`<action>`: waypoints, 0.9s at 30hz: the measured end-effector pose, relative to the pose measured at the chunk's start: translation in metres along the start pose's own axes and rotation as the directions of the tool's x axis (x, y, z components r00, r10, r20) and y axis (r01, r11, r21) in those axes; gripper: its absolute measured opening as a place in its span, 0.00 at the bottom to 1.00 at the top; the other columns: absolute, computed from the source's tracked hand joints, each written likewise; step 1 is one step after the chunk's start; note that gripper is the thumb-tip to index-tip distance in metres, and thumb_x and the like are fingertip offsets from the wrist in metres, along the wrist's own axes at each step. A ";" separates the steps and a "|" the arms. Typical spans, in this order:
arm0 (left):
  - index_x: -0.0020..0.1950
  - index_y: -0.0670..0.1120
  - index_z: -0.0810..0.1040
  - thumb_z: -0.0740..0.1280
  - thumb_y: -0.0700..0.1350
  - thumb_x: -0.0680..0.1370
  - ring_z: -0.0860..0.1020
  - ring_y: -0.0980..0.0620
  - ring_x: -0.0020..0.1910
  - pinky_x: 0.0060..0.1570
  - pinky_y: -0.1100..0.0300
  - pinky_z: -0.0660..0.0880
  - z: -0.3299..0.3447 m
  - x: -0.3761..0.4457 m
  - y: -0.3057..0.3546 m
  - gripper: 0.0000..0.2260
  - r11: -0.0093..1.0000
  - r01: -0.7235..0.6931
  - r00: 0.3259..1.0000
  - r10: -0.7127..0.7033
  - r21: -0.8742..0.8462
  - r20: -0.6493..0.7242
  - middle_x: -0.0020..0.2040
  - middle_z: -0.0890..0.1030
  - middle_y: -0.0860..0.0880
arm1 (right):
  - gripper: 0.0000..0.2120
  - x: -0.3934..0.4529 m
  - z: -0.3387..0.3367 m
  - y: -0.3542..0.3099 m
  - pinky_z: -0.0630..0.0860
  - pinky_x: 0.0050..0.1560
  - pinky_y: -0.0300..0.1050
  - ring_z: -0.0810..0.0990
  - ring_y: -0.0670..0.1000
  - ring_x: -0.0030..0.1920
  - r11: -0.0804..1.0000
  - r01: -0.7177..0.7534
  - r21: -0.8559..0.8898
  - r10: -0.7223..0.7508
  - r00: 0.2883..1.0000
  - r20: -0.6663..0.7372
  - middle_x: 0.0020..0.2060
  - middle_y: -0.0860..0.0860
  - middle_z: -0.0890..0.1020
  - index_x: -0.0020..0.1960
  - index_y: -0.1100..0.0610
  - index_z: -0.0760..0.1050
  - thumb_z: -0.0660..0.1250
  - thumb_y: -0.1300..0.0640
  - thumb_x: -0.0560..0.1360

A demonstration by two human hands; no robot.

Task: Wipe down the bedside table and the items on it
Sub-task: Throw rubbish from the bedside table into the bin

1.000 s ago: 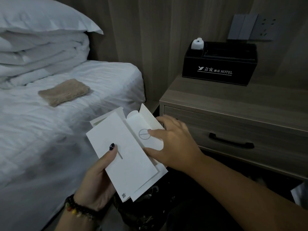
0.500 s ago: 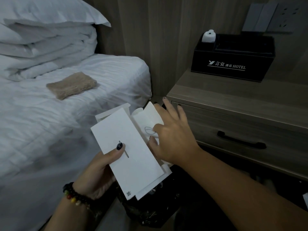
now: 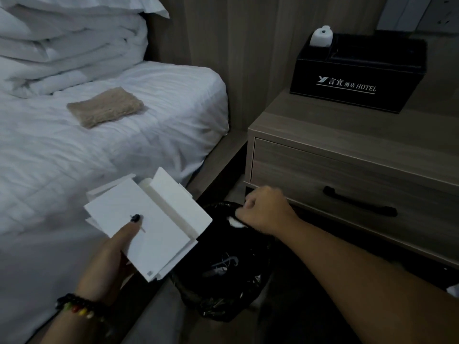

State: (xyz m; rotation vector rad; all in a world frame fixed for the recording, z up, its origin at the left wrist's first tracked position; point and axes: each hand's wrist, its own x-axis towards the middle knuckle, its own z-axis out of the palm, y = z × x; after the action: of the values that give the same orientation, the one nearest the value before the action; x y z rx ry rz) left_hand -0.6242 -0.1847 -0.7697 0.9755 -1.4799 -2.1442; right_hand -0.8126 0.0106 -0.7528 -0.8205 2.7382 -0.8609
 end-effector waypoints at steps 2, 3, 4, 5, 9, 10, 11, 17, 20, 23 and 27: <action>0.54 0.48 0.80 0.67 0.50 0.76 0.82 0.44 0.49 0.50 0.42 0.77 0.002 -0.004 -0.004 0.09 1.000 -0.011 0.999 0.012 0.022 -0.039 0.53 0.84 0.46 | 0.14 -0.001 0.015 0.007 0.75 0.37 0.43 0.80 0.56 0.41 0.947 0.044 -0.319 0.017 0.983 0.184 0.37 0.56 0.79 0.36 0.61 0.76 0.67 0.49 0.70; 0.52 0.48 0.80 0.66 0.48 0.77 0.84 0.47 0.45 0.44 0.47 0.79 0.006 -0.007 -0.005 0.07 1.000 -0.017 0.999 0.018 0.024 -0.047 0.50 0.85 0.48 | 0.14 -0.001 0.023 0.010 0.72 0.38 0.43 0.79 0.57 0.44 0.910 0.083 -0.407 0.015 0.973 0.232 0.37 0.55 0.76 0.36 0.60 0.73 0.66 0.49 0.72; 0.50 0.48 0.80 0.66 0.47 0.78 0.84 0.49 0.41 0.39 0.50 0.80 0.011 -0.010 -0.006 0.06 1.000 -0.012 0.999 0.012 0.012 -0.038 0.47 0.86 0.49 | 0.16 -0.001 0.032 0.012 0.70 0.40 0.43 0.78 0.57 0.46 0.895 0.097 -0.435 0.020 0.966 0.257 0.35 0.53 0.73 0.34 0.58 0.69 0.65 0.49 0.74; 0.51 0.47 0.80 0.65 0.47 0.78 0.84 0.49 0.41 0.37 0.50 0.81 0.017 -0.014 -0.007 0.06 1.000 -0.001 1.000 0.000 -0.011 -0.025 0.45 0.86 0.50 | 0.18 -0.001 0.040 0.015 0.69 0.40 0.43 0.78 0.58 0.47 0.900 0.089 -0.426 0.034 0.962 0.272 0.33 0.52 0.69 0.32 0.56 0.65 0.64 0.48 0.75; 0.58 0.44 0.79 0.69 0.47 0.76 0.82 0.40 0.52 0.55 0.37 0.75 0.025 -0.018 -0.016 0.13 0.991 0.025 0.999 -0.022 -0.134 0.027 0.54 0.84 0.45 | 0.16 0.006 0.052 0.028 0.74 0.37 0.42 0.79 0.56 0.42 0.963 -0.098 -0.252 0.174 0.937 0.303 0.32 0.52 0.75 0.33 0.58 0.70 0.66 0.47 0.72; 0.58 0.44 0.79 0.69 0.47 0.75 0.82 0.40 0.54 0.57 0.37 0.74 0.026 -0.018 -0.016 0.14 0.990 0.011 1.000 -0.007 -0.137 0.027 0.55 0.84 0.45 | 0.17 0.008 0.045 0.030 0.78 0.41 0.45 0.81 0.56 0.43 0.972 -0.138 -0.193 0.190 0.939 0.287 0.35 0.55 0.79 0.36 0.61 0.75 0.66 0.47 0.72; 0.58 0.44 0.79 0.70 0.48 0.74 0.81 0.40 0.54 0.57 0.38 0.74 0.027 -0.018 -0.016 0.15 0.990 -0.004 1.000 0.007 -0.139 0.023 0.55 0.83 0.45 | 0.16 0.009 0.036 0.030 0.80 0.44 0.48 0.82 0.57 0.44 0.978 -0.177 -0.111 0.199 0.948 0.248 0.39 0.57 0.82 0.40 0.64 0.78 0.66 0.49 0.72; 0.67 0.48 0.75 0.72 0.56 0.70 0.77 0.41 0.62 0.64 0.39 0.67 0.058 -0.031 -0.002 0.27 0.958 -0.029 0.967 0.099 -0.284 0.237 0.64 0.78 0.45 | 0.05 -0.030 -0.056 -0.016 0.77 0.42 0.46 0.82 0.50 0.40 0.639 -0.197 0.744 0.196 0.976 0.091 0.43 0.53 0.85 0.47 0.54 0.81 0.67 0.55 0.75; 0.68 0.49 0.74 0.69 0.54 0.74 0.77 0.44 0.63 0.62 0.45 0.69 0.097 -0.045 0.011 0.23 0.933 -0.111 0.931 0.218 -0.342 0.293 0.64 0.79 0.48 | 0.11 -0.066 -0.083 -0.024 0.80 0.50 0.51 0.83 0.52 0.47 0.543 -0.074 0.837 0.113 0.993 0.015 0.48 0.51 0.85 0.57 0.53 0.78 0.67 0.55 0.76; 0.68 0.48 0.74 0.65 0.53 0.77 0.77 0.45 0.62 0.61 0.44 0.72 0.145 -0.060 0.022 0.20 0.910 -0.146 0.929 0.262 -0.388 0.263 0.63 0.79 0.48 | 0.14 -0.082 -0.098 -0.021 0.81 0.53 0.53 0.84 0.51 0.51 0.473 0.010 0.881 0.129 0.988 -0.081 0.49 0.50 0.85 0.62 0.53 0.74 0.66 0.54 0.76; 0.61 0.48 0.79 0.68 0.54 0.76 0.81 0.47 0.56 0.52 0.48 0.78 0.195 -0.083 0.023 0.17 0.895 -0.172 0.962 0.242 -0.411 0.125 0.56 0.83 0.49 | 0.19 -0.098 -0.119 -0.014 0.80 0.47 0.42 0.84 0.45 0.48 0.450 0.129 0.884 0.159 0.962 -0.222 0.48 0.48 0.85 0.65 0.50 0.72 0.67 0.61 0.76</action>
State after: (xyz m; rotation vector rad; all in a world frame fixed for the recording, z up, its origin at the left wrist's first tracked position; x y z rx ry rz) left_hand -0.7067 -0.0103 -0.6784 0.4743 -1.0904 -2.2854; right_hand -0.7598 0.1118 -0.6482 -0.4220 1.8798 -2.2595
